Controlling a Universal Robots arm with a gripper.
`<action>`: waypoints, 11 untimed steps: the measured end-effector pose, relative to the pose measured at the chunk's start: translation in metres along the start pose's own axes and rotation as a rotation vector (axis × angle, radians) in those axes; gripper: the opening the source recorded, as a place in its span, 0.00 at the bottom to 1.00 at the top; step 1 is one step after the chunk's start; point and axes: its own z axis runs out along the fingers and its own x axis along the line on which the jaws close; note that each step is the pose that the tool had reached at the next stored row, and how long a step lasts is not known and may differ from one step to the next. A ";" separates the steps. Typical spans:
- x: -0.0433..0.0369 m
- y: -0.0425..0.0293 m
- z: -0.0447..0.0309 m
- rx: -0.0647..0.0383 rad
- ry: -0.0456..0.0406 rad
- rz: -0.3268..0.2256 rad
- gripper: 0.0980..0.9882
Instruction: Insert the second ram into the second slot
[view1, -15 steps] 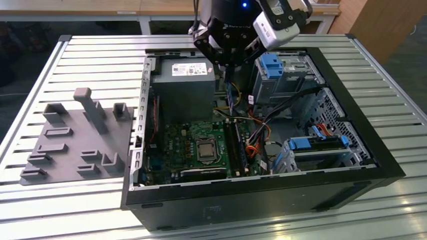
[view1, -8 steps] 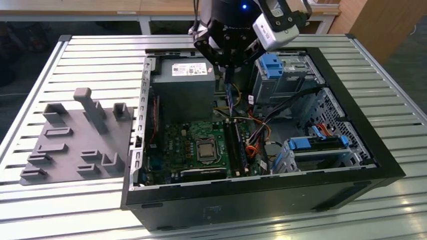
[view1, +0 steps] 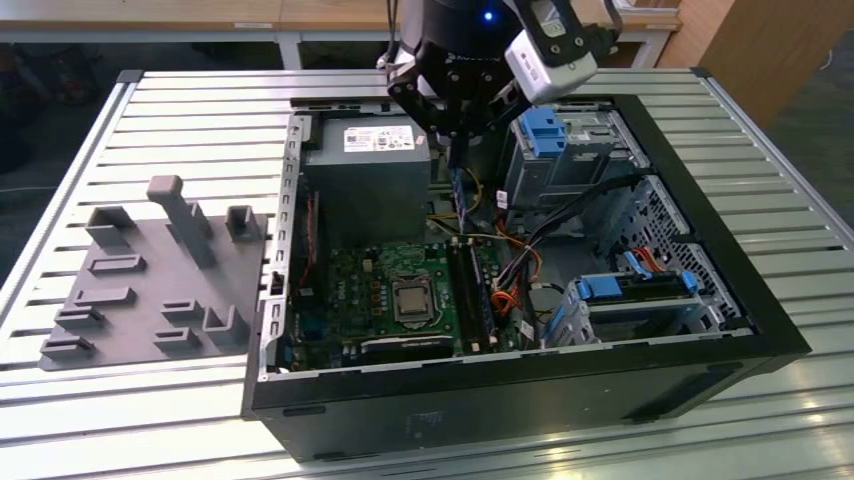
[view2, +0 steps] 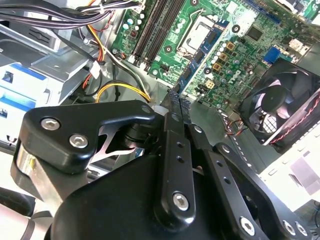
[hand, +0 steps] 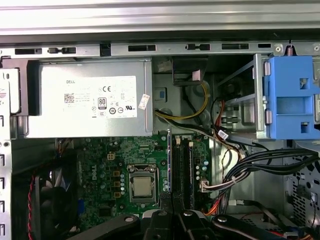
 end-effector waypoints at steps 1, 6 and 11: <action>0.0000 0.0000 0.0002 0.000 0.0000 0.000 0.02; 0.0000 0.0000 0.0012 0.000 0.0000 0.000 0.02; 0.0000 0.0000 0.0024 0.000 0.0000 0.000 0.02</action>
